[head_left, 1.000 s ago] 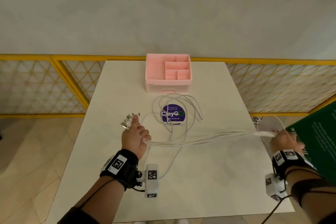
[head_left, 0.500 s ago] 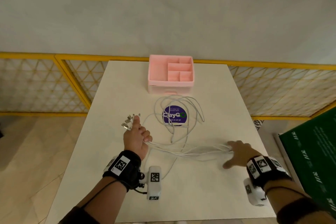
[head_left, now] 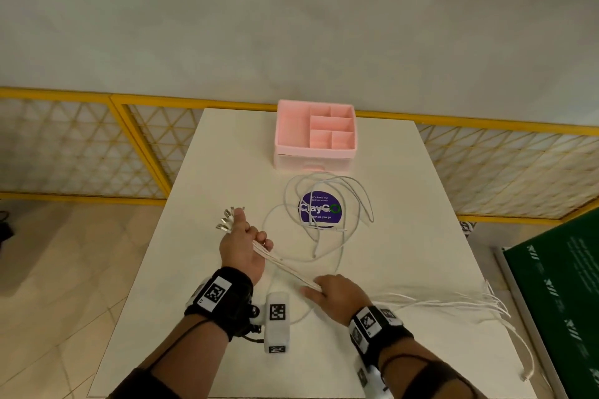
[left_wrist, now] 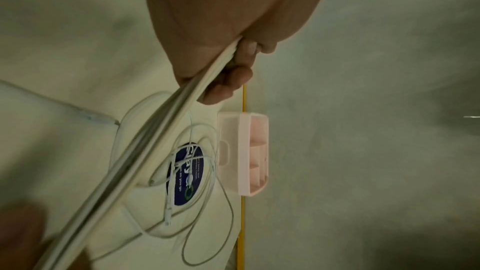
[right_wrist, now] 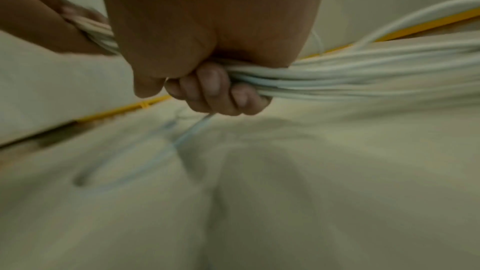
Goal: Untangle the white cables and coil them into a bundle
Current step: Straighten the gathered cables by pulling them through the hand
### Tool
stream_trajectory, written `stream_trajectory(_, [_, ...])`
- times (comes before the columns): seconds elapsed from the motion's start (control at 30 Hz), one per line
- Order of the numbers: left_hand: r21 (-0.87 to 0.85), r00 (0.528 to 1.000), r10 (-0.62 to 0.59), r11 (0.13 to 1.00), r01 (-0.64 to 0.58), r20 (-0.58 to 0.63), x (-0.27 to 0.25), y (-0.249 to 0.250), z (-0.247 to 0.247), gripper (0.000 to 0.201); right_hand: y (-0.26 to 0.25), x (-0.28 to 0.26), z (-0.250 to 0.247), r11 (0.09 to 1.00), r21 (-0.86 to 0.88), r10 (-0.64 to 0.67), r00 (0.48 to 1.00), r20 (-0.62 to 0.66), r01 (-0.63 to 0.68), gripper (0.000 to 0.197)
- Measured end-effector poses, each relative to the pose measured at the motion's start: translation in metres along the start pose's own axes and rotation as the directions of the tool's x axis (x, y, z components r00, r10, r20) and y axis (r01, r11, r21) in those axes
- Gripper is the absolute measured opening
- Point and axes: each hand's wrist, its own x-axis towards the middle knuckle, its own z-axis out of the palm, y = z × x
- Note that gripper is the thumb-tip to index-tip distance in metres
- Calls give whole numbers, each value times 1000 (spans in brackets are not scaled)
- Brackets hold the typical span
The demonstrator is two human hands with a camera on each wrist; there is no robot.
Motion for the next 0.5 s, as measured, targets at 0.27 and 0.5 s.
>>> stream_trajectory(0.27, [234, 996, -65, 971, 48, 63, -9, -24, -12, 45, 39, -18, 4, 1000, 0, 13, 998, 60, -13, 56])
stream_trajectory(0.5, [274, 997, -75, 959, 77, -15, -8, -23, -27, 43, 13, 6, -15, 971, 168, -147, 978, -146, 171, 43])
